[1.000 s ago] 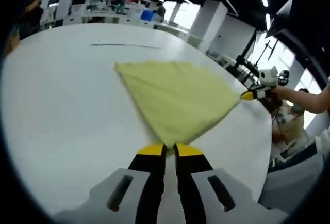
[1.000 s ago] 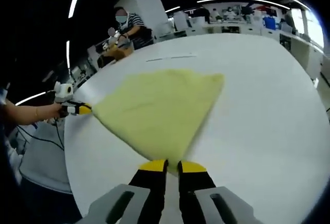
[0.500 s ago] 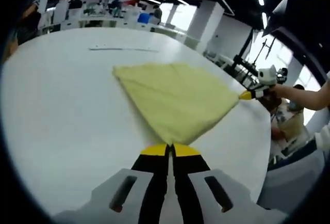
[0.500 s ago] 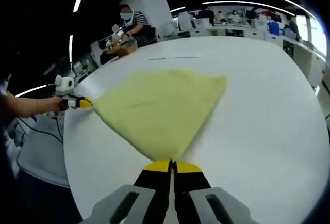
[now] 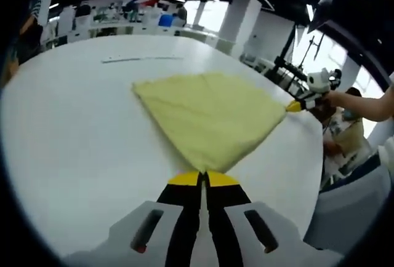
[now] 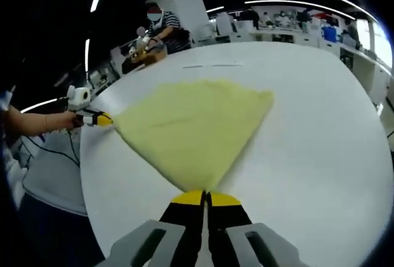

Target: Fold the garment on the visible template until the final outline fits inside the template.

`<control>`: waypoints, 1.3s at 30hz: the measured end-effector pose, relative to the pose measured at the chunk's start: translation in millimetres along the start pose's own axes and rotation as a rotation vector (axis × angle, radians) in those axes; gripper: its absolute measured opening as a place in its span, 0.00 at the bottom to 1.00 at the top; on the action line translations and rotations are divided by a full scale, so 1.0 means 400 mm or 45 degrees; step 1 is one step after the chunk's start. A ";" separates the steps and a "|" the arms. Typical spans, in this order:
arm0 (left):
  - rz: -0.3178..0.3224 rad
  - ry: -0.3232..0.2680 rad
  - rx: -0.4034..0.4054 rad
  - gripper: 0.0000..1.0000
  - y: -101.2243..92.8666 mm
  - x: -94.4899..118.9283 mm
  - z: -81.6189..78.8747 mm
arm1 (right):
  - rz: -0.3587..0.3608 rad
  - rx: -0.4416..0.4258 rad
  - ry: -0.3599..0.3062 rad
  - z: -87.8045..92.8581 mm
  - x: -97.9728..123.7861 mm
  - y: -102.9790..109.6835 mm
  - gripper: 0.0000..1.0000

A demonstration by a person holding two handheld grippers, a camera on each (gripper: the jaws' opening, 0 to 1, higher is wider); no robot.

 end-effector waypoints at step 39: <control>-0.031 -0.048 -0.027 0.10 -0.029 0.033 0.003 | 0.015 0.090 -0.035 0.011 0.020 0.026 0.19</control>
Point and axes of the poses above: the point that each gripper's makers call its tool centre point, and the gripper's own axes: x roughly backward along the fingers, y roughly to its left, z roughly out of its underside, the point moved 2 cm from there along x, roughly backward along the fingers, and after that the axes turned 11 degrees about -y, right-handed, at the moved point
